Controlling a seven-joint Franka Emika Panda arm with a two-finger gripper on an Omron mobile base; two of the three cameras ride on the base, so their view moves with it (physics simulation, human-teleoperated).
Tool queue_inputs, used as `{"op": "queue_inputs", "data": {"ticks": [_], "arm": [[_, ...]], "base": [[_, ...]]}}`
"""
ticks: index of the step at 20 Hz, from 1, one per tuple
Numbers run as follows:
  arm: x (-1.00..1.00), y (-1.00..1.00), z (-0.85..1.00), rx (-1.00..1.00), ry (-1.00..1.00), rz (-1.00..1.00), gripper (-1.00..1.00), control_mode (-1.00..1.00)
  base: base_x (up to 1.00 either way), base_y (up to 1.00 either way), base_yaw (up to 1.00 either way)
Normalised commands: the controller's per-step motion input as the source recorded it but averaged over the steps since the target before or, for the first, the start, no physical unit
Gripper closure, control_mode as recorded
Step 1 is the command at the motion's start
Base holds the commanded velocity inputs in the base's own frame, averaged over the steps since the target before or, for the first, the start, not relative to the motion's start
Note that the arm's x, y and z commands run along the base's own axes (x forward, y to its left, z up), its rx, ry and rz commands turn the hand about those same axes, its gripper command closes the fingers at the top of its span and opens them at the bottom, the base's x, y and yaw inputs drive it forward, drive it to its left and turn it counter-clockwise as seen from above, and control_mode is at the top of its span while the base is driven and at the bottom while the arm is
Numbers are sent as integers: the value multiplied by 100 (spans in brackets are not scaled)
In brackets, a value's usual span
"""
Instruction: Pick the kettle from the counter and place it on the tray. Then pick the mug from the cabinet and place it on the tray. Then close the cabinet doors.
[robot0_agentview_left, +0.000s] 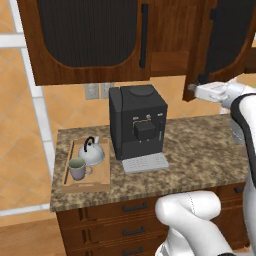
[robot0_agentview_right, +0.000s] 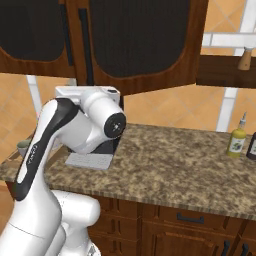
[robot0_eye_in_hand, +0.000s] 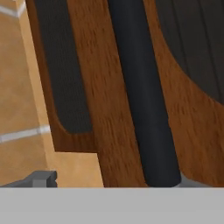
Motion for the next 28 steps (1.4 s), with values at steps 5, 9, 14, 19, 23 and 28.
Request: {"op": "queue_inputs", "data": {"ticks": [5, 9, 14, 19, 23, 28], "arm": [[51, 64, -13, 0, -2, -10, -100, -100], [82, 70, -5, 0, 4, -7, -100, -100], [92, 58, -3, 0, 10, -3, -100, -100], [89, 61, -16, 0, 7, -3, -100, -100], [86, 49, -36, 0, 0, -10, -100, -100], [99, 32, -59, -2, 0, -17, -100, -100]], "base": [[0, 0, 0], [0, 0, 0], [0, 0, 0], [0, 0, 0], [0, 0, 0], [0, 0, 0]]}}
